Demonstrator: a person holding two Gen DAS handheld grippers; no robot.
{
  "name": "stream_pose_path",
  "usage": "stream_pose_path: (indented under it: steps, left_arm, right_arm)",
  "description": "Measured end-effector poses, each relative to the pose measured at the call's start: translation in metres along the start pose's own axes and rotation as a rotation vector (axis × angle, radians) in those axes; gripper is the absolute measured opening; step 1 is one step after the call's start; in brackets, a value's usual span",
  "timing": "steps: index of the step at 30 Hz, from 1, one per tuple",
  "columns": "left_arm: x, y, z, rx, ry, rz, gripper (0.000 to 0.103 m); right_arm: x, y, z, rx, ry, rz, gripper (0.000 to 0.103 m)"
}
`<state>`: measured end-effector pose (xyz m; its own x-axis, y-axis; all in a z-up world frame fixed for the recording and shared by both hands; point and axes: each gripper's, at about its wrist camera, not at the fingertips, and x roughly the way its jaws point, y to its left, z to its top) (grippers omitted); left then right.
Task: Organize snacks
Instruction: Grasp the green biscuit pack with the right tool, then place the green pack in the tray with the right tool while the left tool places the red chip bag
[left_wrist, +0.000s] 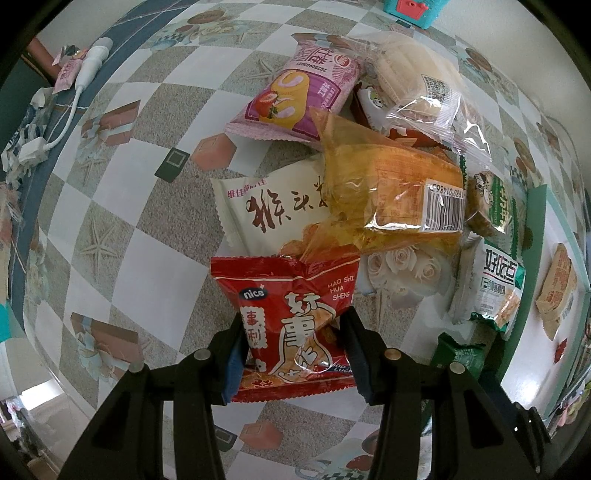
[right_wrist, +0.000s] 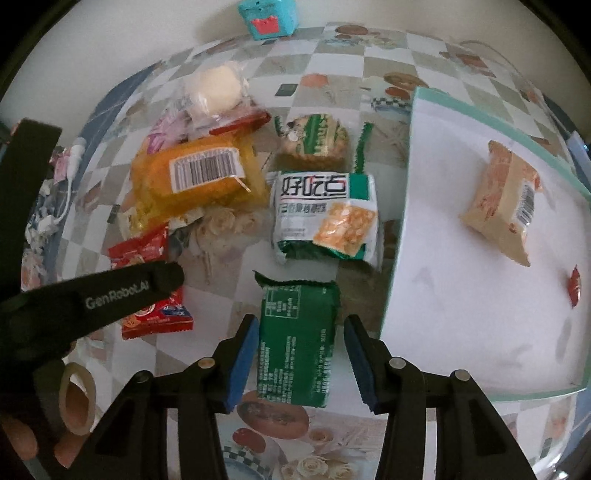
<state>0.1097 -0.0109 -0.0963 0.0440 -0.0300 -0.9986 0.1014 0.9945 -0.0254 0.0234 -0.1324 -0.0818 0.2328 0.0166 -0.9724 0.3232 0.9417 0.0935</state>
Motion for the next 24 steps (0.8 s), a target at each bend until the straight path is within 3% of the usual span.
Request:
stream_pose_path:
  steps: [6,14,24]
  left_arm:
    - [-0.001,-0.004,0.0,0.005,-0.002,0.011,0.05]
    - [-0.009,-0.008,-0.001,0.018,-0.02,0.023,0.049]
    - [-0.047,-0.01,-0.006,0.026,-0.115,-0.004,0.048]
  right_arm:
    - [0.016,0.012,-0.008,-0.043,0.044,-0.044,0.045]
    - [0.003,0.02,-0.01,-0.053,-0.001,-0.038,0.043]
    - [-0.025,0.007,-0.007,-0.009,-0.048,-0.016,0.043]
